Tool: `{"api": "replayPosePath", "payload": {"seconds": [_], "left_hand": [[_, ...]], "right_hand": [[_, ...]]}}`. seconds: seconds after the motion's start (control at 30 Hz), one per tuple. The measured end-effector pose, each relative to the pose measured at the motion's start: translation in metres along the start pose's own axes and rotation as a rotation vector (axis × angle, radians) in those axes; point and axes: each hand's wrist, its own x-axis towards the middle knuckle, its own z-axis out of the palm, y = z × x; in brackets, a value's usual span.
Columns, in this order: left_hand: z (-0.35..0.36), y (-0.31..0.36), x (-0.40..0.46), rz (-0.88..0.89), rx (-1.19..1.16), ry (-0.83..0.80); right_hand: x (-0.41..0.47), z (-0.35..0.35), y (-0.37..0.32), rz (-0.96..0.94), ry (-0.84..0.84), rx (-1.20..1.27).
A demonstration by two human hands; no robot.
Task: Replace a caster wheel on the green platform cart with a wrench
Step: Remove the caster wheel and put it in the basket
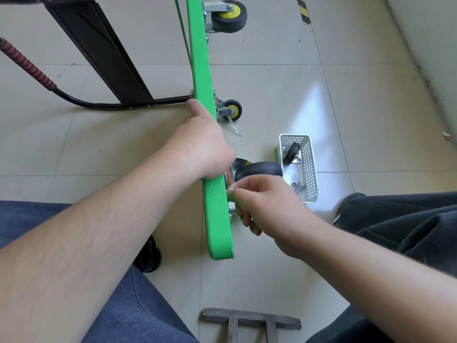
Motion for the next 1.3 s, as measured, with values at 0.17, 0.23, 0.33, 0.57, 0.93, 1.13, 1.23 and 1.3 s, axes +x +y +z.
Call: {"api": "replayPosePath", "payload": {"seconds": [0.17, 0.23, 0.33, 0.57, 0.93, 1.13, 1.23, 1.3], "left_hand": [[0.000, 0.001, 0.000, 0.000, 0.005, -0.004], [0.000, 0.001, 0.000, -0.005, 0.009, -0.006], [0.000, 0.000, -0.001, -0.007, 0.015, -0.011], [-0.001, 0.001, -0.002, 0.004, 0.000, -0.015], [-0.002, 0.000, -0.003, 0.003, -0.010, -0.026], [0.000, -0.001, -0.002, 0.003, -0.001, -0.017], [-0.001, -0.001, -0.001, 0.003, 0.004, -0.019], [-0.001, 0.000, -0.001, 0.003, 0.006, -0.021]], "right_hand": [[-0.002, 0.001, 0.000, 0.008, 0.001, 0.032], [-0.001, 0.002, -0.002, 0.057, -0.007, 0.043], [0.000, 0.004, -0.002, 0.109, -0.017, 0.042], [-0.001, 0.001, 0.002, 0.013, -0.005, 0.044], [-0.004, 0.002, 0.012, -0.104, 0.032, 0.054], [-0.007, 0.000, 0.017, -0.226, 0.034, -0.031], [-0.006, 0.001, 0.018, -0.228, 0.031, 0.012], [-0.005, 0.002, 0.018, -0.225, 0.057, 0.022]]}}
